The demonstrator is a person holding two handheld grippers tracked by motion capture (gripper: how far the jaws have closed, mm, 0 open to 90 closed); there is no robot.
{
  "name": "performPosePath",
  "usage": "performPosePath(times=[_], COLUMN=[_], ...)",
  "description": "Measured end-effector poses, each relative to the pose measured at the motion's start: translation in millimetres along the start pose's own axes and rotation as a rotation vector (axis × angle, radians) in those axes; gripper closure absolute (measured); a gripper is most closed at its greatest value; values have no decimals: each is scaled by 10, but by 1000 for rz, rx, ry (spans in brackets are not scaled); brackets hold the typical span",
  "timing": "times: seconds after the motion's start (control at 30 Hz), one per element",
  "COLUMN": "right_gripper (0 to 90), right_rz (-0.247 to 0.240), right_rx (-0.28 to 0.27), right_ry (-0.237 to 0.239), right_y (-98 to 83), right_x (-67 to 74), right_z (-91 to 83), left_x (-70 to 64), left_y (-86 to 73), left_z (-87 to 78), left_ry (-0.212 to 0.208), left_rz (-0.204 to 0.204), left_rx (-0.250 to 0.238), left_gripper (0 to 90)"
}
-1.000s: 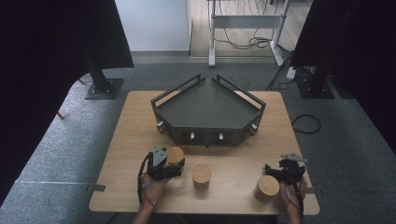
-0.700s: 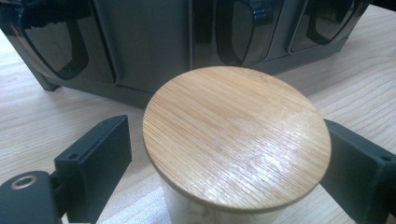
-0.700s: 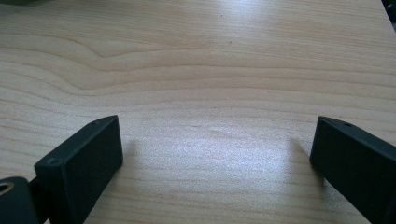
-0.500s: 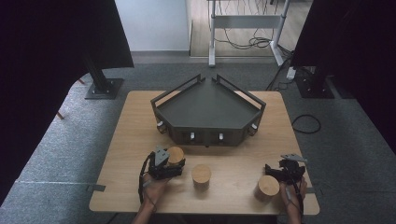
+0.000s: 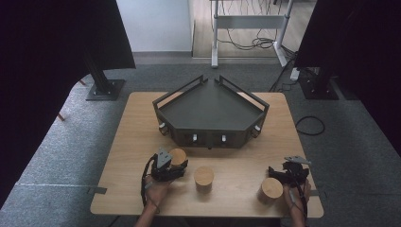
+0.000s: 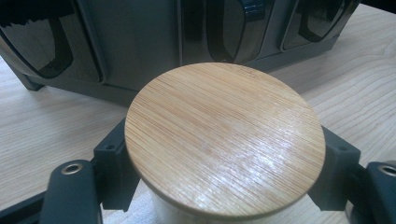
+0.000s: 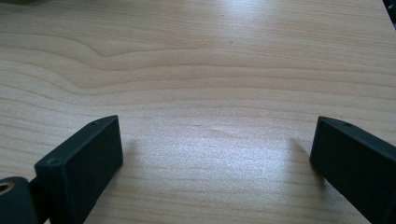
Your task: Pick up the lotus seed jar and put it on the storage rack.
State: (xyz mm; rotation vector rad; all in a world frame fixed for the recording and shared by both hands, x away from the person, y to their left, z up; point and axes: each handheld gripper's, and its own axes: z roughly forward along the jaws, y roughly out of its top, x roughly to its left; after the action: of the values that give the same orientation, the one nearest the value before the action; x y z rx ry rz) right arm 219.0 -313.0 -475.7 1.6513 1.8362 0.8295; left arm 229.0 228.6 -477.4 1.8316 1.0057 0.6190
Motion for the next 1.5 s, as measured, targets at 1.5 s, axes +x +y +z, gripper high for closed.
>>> performPosePath(times=[1.5], right_gripper=[19], right_rz=[-3], right_rx=[-1], right_ry=[2], right_y=[-2], right_x=[-3], right_z=[-1], left_x=[-43], left_y=[336], left_z=[-321], left_ry=[8], left_rz=[18], left_rx=[-99], left_gripper=[256])
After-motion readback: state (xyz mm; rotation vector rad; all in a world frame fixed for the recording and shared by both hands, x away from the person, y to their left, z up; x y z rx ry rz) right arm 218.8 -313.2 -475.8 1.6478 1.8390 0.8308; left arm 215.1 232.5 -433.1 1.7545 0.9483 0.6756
